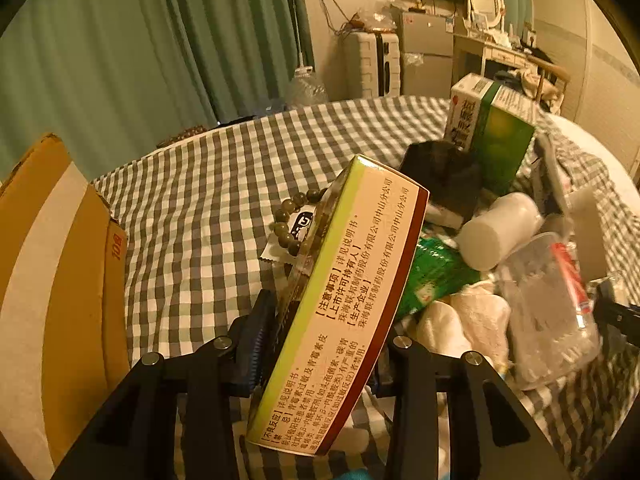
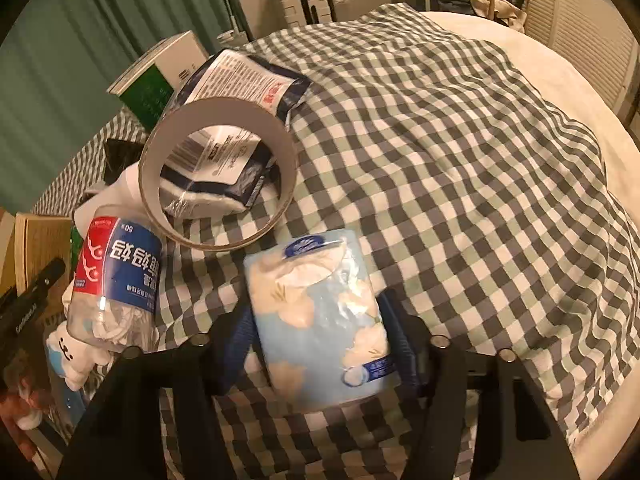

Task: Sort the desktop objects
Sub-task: 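Grasp the blue tissue pack with the right tool while the left tool grasps the medicine box, then carry both items to the cardboard box and open both tools to drop them, then grasp the cotton-swab jar with the right tool while the left tool grasps the star toy, then carry the jar and toy over the cardboard box and release both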

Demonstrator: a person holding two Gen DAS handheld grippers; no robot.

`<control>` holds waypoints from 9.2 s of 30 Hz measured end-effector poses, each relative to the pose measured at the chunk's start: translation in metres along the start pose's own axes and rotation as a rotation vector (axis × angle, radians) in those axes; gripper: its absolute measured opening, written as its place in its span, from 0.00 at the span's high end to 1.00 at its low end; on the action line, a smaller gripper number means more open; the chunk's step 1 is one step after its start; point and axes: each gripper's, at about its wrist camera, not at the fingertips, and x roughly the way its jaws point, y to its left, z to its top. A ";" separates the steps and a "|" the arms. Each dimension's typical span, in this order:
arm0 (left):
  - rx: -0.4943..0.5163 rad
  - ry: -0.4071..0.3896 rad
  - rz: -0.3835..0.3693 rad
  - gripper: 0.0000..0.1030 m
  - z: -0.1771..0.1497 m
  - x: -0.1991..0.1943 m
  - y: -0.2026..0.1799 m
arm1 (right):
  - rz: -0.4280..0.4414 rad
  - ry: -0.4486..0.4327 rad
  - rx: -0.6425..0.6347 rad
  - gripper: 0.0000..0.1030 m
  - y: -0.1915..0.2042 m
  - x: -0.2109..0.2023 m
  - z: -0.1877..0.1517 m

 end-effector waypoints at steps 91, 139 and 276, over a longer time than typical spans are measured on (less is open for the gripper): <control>-0.327 0.021 -0.013 0.22 -0.014 -0.218 0.094 | 0.273 -0.235 -0.399 0.45 0.158 -0.217 -0.060; -0.394 -0.113 0.050 0.00 -0.037 -0.205 0.300 | 0.380 -0.260 -0.477 0.07 0.395 -0.206 -0.023; -0.480 -0.101 -0.045 0.35 -0.054 -0.157 0.319 | 0.316 -0.150 -0.527 0.37 0.400 -0.146 -0.088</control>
